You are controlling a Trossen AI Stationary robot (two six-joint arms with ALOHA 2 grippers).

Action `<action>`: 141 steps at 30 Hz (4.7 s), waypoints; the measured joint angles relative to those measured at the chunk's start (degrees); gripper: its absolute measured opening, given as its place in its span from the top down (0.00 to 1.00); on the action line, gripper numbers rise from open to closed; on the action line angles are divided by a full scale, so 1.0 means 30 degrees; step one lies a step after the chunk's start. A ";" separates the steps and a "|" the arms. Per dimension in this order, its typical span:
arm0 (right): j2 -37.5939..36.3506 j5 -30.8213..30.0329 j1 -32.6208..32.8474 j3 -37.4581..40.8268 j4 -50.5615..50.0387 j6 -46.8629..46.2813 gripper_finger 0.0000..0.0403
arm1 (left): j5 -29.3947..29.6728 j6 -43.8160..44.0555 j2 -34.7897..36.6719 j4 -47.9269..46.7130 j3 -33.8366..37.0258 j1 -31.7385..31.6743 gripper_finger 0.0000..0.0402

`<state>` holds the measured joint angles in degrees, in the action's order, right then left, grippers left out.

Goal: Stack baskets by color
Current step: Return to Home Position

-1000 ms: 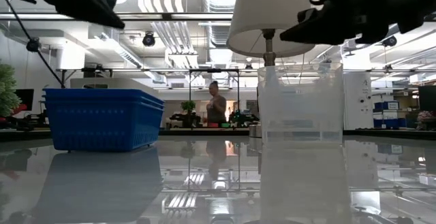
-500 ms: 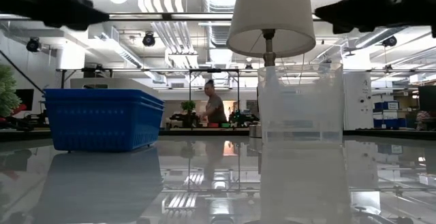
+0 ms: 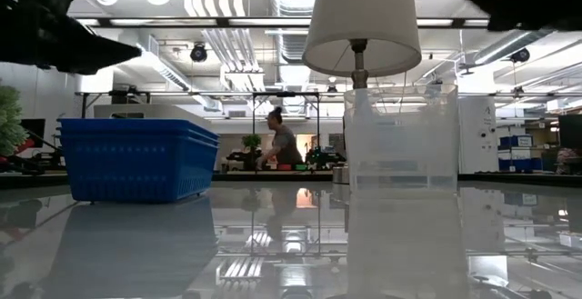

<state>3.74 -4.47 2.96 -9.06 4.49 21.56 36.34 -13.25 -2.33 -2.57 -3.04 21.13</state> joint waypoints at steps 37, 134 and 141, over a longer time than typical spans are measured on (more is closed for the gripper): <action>-0.1249 -0.1061 -0.0357 0.0323 -0.3372 0.0646 0.93 | 0.0999 0.2789 -0.2828 0.2279 0.0905 -0.0125 1.00; -0.0564 -0.2884 -0.0415 0.2229 -0.2235 -0.4690 0.93 | 0.0977 0.2789 -0.3423 0.2279 0.0930 -0.0125 1.00; -0.0564 -0.2884 -0.0415 0.2229 -0.2235 -0.4690 0.93 | 0.0977 0.2782 -0.3430 0.2279 0.0930 -0.0125 1.00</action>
<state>2.04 -13.13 1.72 -2.37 -2.22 7.49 39.27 -4.90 -12.62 4.27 -0.25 20.75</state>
